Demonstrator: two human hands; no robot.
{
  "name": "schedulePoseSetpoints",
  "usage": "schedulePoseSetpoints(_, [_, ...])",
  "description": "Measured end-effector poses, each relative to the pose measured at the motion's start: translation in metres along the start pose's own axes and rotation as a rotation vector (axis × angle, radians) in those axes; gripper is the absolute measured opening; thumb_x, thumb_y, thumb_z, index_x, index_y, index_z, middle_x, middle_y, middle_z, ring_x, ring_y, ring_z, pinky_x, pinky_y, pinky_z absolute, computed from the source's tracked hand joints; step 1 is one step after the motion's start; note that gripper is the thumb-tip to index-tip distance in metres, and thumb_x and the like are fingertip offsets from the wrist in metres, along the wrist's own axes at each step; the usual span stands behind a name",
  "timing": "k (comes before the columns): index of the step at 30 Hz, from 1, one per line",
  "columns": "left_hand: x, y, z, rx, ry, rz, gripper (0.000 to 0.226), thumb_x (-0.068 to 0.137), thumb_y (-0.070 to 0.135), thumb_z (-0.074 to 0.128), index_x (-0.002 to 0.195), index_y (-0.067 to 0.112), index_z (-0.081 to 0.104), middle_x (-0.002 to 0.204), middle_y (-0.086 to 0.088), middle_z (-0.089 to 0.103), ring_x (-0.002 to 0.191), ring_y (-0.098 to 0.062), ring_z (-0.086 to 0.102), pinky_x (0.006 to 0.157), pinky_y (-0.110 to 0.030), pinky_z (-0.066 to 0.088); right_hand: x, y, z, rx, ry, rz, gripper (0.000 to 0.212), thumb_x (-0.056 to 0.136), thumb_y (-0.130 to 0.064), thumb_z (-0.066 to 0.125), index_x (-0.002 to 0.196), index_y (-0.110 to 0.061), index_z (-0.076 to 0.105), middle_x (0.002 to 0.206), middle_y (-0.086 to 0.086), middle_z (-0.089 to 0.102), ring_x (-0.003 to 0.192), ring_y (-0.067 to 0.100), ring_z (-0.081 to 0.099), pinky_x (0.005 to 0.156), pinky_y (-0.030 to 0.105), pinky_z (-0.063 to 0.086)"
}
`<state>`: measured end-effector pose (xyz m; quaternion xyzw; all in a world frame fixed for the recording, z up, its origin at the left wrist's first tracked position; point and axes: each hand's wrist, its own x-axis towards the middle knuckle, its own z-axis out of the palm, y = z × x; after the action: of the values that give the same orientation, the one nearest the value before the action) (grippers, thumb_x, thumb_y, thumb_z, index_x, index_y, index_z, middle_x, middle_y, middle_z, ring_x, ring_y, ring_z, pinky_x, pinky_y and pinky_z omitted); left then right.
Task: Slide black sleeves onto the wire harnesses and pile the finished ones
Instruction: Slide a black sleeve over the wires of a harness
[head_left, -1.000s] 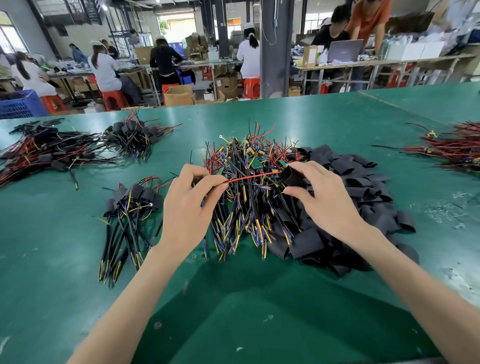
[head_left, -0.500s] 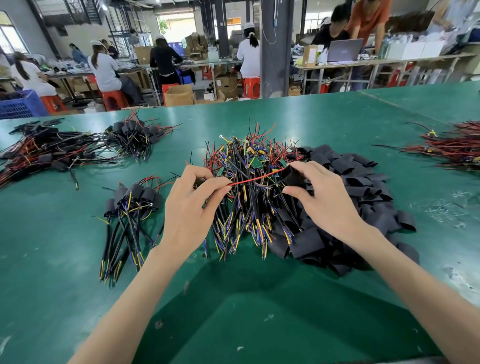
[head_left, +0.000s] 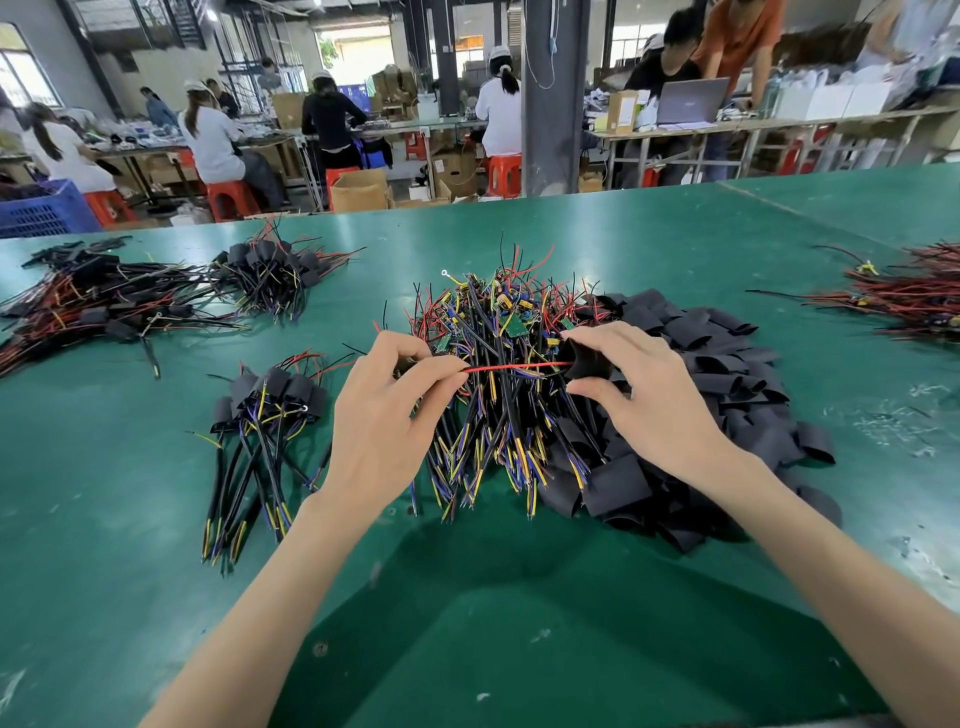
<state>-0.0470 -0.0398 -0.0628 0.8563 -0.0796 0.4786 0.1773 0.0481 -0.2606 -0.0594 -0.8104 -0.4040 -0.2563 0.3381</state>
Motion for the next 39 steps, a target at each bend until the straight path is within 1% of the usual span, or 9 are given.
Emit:
schedulePoseSetpoints(5, [-0.001, 0.005, 0.000, -0.004, -0.127, 0.044, 0.028, 0.094, 0.024, 0.051, 0.115, 0.013, 0.067, 0.099, -0.008, 0.051, 0.085, -0.024, 0.051, 0.079, -0.038, 0.043, 0.000, -0.007, 0.003, -0.202, 0.008, -0.158, 0.040, 0.080, -0.021, 0.067, 0.116, -0.006, 0.063, 0.108, 0.006, 0.065, 0.099, 0.028, 0.059, 0.095, 0.031, 0.030])
schedulePoseSetpoints(9, [-0.005, 0.012, 0.006, -0.063, -0.258, 0.056, 0.044, 0.091, 0.006, 0.049, 0.134, 0.010, 0.045, 0.114, -0.006, 0.046, 0.093, -0.022, 0.050, 0.088, -0.035, 0.042, -0.002, -0.019, 0.007, -0.297, 0.034, -0.261, 0.041, 0.080, -0.023, 0.065, 0.115, -0.003, 0.064, 0.103, 0.008, 0.065, 0.094, 0.027, 0.057, 0.090, 0.036, 0.037])
schedulePoseSetpoints(12, [-0.007, 0.016, 0.010, -0.135, -0.264, -0.018, 0.038, 0.088, -0.005, 0.054, 0.125, 0.003, 0.048, 0.113, -0.003, 0.046, 0.098, -0.023, 0.051, 0.091, -0.025, 0.039, -0.004, -0.028, 0.010, -0.299, 0.002, -0.283, 0.042, 0.080, -0.022, 0.065, 0.116, -0.001, 0.063, 0.100, 0.011, 0.064, 0.091, 0.030, 0.060, 0.084, 0.038, 0.041])
schedulePoseSetpoints(15, [-0.006, 0.019, 0.012, -0.090, -0.265, 0.000, 0.026, 0.088, 0.002, 0.056, 0.115, 0.000, 0.056, 0.109, -0.011, 0.054, 0.094, -0.019, 0.050, 0.085, -0.022, 0.038, -0.005, -0.033, 0.010, -0.288, -0.038, -0.279, 0.041, 0.079, -0.018, 0.066, 0.116, 0.001, 0.063, 0.100, 0.013, 0.064, 0.087, 0.033, 0.062, 0.075, 0.041, 0.052])
schedulePoseSetpoints(21, [-0.006, 0.020, 0.014, -0.061, -0.167, 0.019, 0.025, 0.084, 0.003, 0.065, 0.109, -0.001, 0.065, 0.100, -0.016, 0.056, 0.089, -0.012, 0.049, 0.081, -0.019, 0.041, -0.006, -0.033, 0.008, -0.279, -0.051, -0.290, 0.043, 0.077, -0.009, 0.076, 0.117, 0.001, 0.062, 0.099, 0.012, 0.064, 0.086, 0.032, 0.060, 0.074, 0.037, 0.051])
schedulePoseSetpoints(25, [-0.006, 0.020, 0.015, -0.093, -0.122, 0.010, 0.027, 0.081, -0.001, 0.069, 0.108, -0.001, 0.066, 0.100, -0.018, 0.053, 0.087, -0.003, 0.046, 0.085, -0.004, 0.034, -0.006, -0.034, 0.009, -0.257, -0.069, -0.309, 0.043, 0.080, -0.012, 0.071, 0.118, 0.003, 0.061, 0.100, 0.014, 0.063, 0.087, 0.034, 0.061, 0.070, 0.039, 0.055])
schedulePoseSetpoints(30, [-0.006, 0.022, 0.017, -0.106, -0.094, 0.017, 0.027, 0.079, 0.001, 0.070, 0.106, 0.000, 0.068, 0.099, -0.018, 0.053, 0.089, -0.008, 0.048, 0.090, -0.004, 0.034, -0.007, -0.033, 0.010, -0.226, -0.088, -0.271, 0.044, 0.083, -0.014, 0.068, 0.123, 0.003, 0.058, 0.104, 0.014, 0.064, 0.092, 0.034, 0.060, 0.071, 0.042, 0.055])
schedulePoseSetpoints(35, [-0.006, 0.019, 0.019, -0.157, -0.096, 0.029, 0.029, 0.079, -0.002, 0.070, 0.108, 0.003, 0.069, 0.095, -0.014, 0.051, 0.085, 0.004, 0.041, 0.086, -0.003, 0.034, -0.008, -0.032, 0.012, -0.060, -0.071, -0.159, 0.043, 0.085, -0.015, 0.066, 0.124, 0.000, 0.056, 0.110, 0.011, 0.063, 0.099, 0.033, 0.057, 0.076, 0.047, 0.052])
schedulePoseSetpoints(39, [-0.009, 0.020, 0.018, -0.191, -0.127, 0.022, 0.041, 0.082, -0.004, 0.066, 0.121, 0.007, 0.062, 0.099, -0.009, 0.051, 0.085, -0.007, 0.050, 0.084, -0.009, 0.038, -0.008, -0.025, 0.015, 0.003, -0.075, -0.138, 0.039, 0.085, -0.016, 0.065, 0.121, -0.002, 0.059, 0.111, 0.007, 0.063, 0.102, 0.028, 0.056, 0.086, 0.039, 0.045])
